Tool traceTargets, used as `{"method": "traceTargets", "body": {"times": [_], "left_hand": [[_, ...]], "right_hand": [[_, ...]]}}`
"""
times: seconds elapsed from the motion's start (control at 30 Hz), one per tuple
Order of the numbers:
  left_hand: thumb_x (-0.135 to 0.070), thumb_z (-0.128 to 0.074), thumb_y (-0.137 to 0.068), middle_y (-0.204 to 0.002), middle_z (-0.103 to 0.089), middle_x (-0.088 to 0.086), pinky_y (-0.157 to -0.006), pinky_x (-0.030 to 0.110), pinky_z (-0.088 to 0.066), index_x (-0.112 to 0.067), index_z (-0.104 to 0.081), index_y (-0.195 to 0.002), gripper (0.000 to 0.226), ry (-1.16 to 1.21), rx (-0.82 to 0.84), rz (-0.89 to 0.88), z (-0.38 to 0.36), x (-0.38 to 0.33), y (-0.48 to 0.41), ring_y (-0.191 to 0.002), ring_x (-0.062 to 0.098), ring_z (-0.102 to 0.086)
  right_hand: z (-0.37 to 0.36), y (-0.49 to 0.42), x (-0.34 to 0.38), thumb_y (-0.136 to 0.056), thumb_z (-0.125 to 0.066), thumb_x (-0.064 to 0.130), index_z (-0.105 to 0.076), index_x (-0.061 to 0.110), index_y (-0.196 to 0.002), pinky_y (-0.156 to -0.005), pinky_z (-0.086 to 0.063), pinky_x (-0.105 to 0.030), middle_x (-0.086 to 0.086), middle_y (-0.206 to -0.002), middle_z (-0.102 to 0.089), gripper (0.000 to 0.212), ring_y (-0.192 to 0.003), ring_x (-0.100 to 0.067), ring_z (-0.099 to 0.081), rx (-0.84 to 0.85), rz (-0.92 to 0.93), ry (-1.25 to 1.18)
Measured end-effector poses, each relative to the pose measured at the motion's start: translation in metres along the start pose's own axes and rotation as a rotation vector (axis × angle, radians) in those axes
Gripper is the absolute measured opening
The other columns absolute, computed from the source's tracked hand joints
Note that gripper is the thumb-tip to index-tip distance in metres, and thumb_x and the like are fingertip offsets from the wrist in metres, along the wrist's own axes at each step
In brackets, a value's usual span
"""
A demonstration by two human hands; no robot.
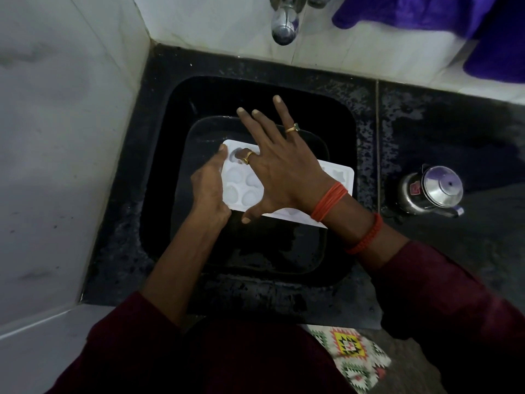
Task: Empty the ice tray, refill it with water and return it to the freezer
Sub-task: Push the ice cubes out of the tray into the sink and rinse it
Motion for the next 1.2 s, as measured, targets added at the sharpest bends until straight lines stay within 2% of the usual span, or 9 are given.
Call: {"method": "traceTargets", "body": {"times": [0.13,0.3,0.43,0.53,0.6,0.8,1.07,1.13,1.2], "left_hand": [[-0.038,-0.054,-0.102,-0.121,-0.072,0.018,-0.089,0.034,-0.060,0.003,-0.066,-0.125,0.049,-0.070,-0.010,-0.066,0.002,-0.003,0.001,-0.111,0.026,-0.070],[-0.038,-0.070,-0.086,-0.123,-0.072,0.015,-0.096,0.046,-0.058,-0.007,-0.065,-0.129,0.053,0.036,-0.090,0.063,0.009,0.005,-0.004,-0.111,0.031,-0.072],[-0.040,-0.065,-0.092,-0.108,-0.072,0.015,-0.073,0.033,-0.061,0.000,-0.067,-0.122,0.050,-0.038,-0.056,0.017,0.006,0.004,-0.003,-0.096,0.030,-0.070],[-0.042,-0.073,-0.082,-0.124,-0.072,0.013,-0.097,0.047,-0.058,-0.007,-0.065,-0.131,0.060,0.048,-0.079,0.066,0.008,0.007,-0.002,-0.110,0.029,-0.072],[-0.041,-0.075,-0.079,-0.126,-0.072,0.013,-0.102,0.052,-0.054,-0.009,-0.064,-0.132,0.064,0.074,-0.070,0.072,0.007,0.007,-0.003,-0.113,0.030,-0.071],[-0.036,-0.070,-0.090,-0.125,-0.071,0.012,-0.099,0.046,-0.057,-0.007,-0.065,-0.128,0.048,0.067,-0.083,0.068,0.008,0.007,-0.003,-0.109,0.027,-0.072],[-0.039,-0.072,-0.087,-0.127,-0.071,0.012,-0.101,0.048,-0.055,-0.009,-0.063,-0.133,0.056,0.092,-0.093,0.077,0.010,0.011,-0.005,-0.114,0.029,-0.071],[-0.039,-0.070,-0.089,-0.118,-0.074,0.010,-0.095,0.043,-0.059,-0.009,-0.067,-0.126,0.048,0.078,-0.112,0.090,0.011,0.011,-0.006,-0.105,0.026,-0.074],[-0.042,-0.066,-0.089,-0.094,-0.077,0.007,-0.080,0.035,-0.062,-0.010,-0.076,-0.102,0.037,0.063,-0.055,0.117,0.007,0.010,-0.008,-0.085,0.020,-0.076]], "right_hand": [[0.002,0.000,0.003,-0.049,-0.046,0.103,-0.057,0.021,-0.138,-0.118,0.014,-0.060,-0.024,-0.165,-0.010,0.122,-0.151,-0.041,-0.019,0.000,0.029,0.016],[0.001,0.002,0.004,-0.052,-0.043,0.104,-0.056,0.024,-0.139,-0.118,0.012,-0.062,-0.024,-0.164,-0.014,0.119,-0.150,-0.040,-0.022,-0.005,0.052,0.010],[0.000,0.001,0.002,-0.049,-0.042,0.105,-0.056,0.024,-0.140,-0.116,0.016,-0.062,-0.025,-0.165,-0.014,0.123,-0.151,-0.041,-0.021,0.010,0.046,-0.001],[-0.001,0.002,0.001,-0.048,-0.043,0.105,-0.056,0.024,-0.139,-0.118,0.013,-0.063,-0.024,-0.164,-0.015,0.122,-0.151,-0.041,-0.021,0.007,0.038,-0.008],[-0.001,0.003,0.000,-0.047,-0.044,0.105,-0.058,0.022,-0.137,-0.119,0.012,-0.062,-0.025,-0.164,-0.017,0.124,-0.150,-0.041,-0.023,0.001,0.025,-0.013],[-0.002,0.004,0.001,-0.050,-0.046,0.104,-0.060,0.020,-0.135,-0.119,0.011,-0.063,-0.025,-0.163,-0.021,0.120,-0.149,-0.041,-0.026,-0.037,0.039,-0.044],[-0.008,0.006,-0.001,-0.054,-0.048,0.101,-0.057,0.019,-0.138,-0.120,0.011,-0.062,-0.024,-0.161,-0.026,0.117,-0.149,-0.038,-0.027,-0.033,0.032,-0.061],[-0.011,0.008,0.002,-0.059,-0.051,0.096,-0.055,0.017,-0.139,-0.120,0.010,-0.062,-0.024,-0.160,-0.029,0.113,-0.148,-0.037,-0.031,-0.065,0.033,-0.083],[-0.014,0.012,0.006,-0.066,-0.056,0.088,-0.050,0.017,-0.145,-0.120,0.006,-0.063,-0.022,-0.158,-0.033,0.106,-0.145,-0.034,-0.037,-0.126,0.044,-0.124]]}}
Point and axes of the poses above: each hand's wrist, its own y-axis away from the middle knuckle, its own z-axis out of the back of the hand, x = y × z, the point moved 7 cm from there along -y, towards the middle knuckle
